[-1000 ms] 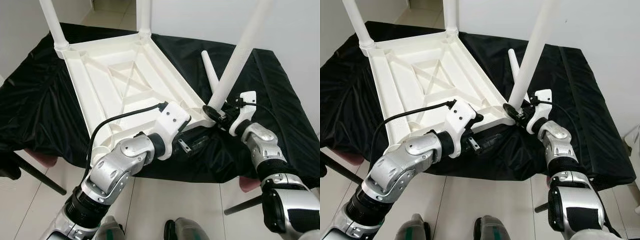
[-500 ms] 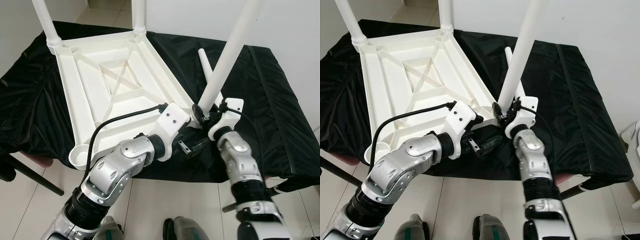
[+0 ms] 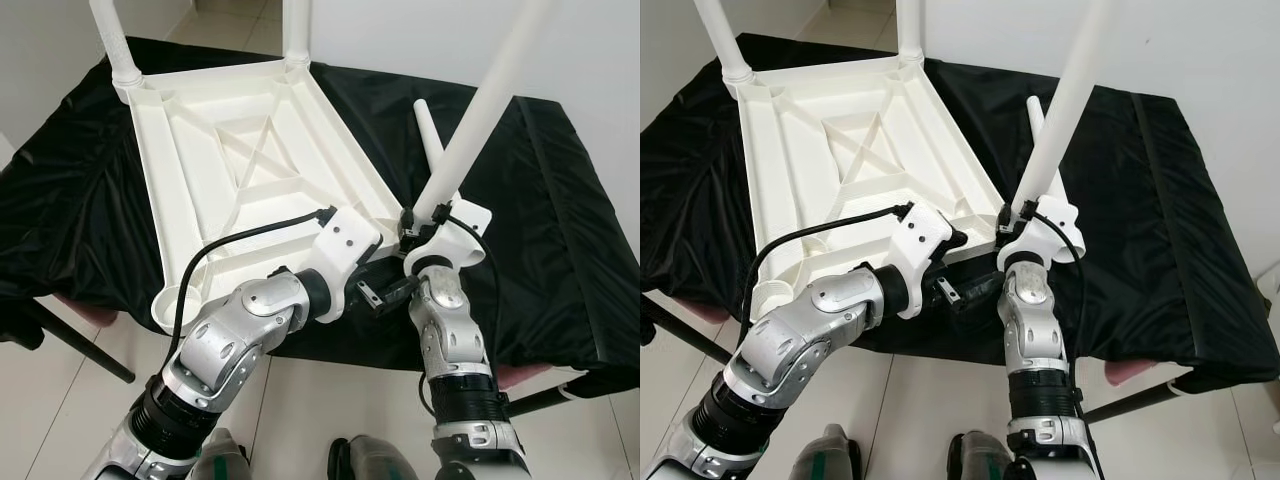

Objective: Building children table

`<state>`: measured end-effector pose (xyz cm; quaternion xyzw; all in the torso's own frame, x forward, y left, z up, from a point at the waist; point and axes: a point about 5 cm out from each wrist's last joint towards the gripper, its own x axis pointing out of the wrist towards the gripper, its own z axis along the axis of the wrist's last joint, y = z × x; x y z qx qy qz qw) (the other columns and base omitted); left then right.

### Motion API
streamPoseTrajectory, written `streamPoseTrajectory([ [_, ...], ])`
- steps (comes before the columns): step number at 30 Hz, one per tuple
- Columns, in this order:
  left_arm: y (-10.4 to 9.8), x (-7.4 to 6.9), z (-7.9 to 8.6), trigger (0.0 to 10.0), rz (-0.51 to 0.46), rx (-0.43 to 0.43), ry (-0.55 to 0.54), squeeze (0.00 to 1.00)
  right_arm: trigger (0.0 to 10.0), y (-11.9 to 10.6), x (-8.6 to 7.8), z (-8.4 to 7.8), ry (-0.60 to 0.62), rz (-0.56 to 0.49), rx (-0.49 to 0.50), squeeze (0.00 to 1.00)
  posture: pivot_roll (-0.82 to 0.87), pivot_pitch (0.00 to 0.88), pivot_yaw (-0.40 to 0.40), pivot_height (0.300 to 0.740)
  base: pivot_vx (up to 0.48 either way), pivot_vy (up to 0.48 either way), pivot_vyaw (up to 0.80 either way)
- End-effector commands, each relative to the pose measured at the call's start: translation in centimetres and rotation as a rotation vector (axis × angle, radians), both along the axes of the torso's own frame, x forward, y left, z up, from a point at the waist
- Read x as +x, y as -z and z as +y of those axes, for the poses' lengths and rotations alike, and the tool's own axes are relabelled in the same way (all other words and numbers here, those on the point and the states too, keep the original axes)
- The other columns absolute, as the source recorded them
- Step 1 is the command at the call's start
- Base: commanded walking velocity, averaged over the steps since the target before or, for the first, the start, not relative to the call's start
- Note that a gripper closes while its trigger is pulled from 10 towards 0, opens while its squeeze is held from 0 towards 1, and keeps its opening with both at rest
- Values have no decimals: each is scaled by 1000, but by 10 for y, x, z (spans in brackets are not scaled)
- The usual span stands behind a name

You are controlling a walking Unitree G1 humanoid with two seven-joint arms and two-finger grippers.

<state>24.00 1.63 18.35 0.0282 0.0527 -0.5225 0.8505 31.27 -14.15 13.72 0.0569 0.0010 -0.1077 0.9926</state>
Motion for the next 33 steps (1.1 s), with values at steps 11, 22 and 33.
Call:
streamPoseTrajectory([
  [11, 2, -3, -1, 10000, 8, 6, 26, 0, 10000, 6, -7, -13, 79, 36, -23, 1000, -35, 23, -54, 740, 0, 0, 0],
  [22, 1, -2, -2, 10000, 6, 3, 27, 0, 10000, 3, 6, -35, -282, -15, -83, 0, -46, 30, -50, 740, 0, 0, 0],
  [33, 0, -1, -1, 10000, 3, 2, 22, 0, 10000, -4, 19, -45, -632, -26, -154, 0, -50, 40, -39, 740, 0, 0, 0],
])
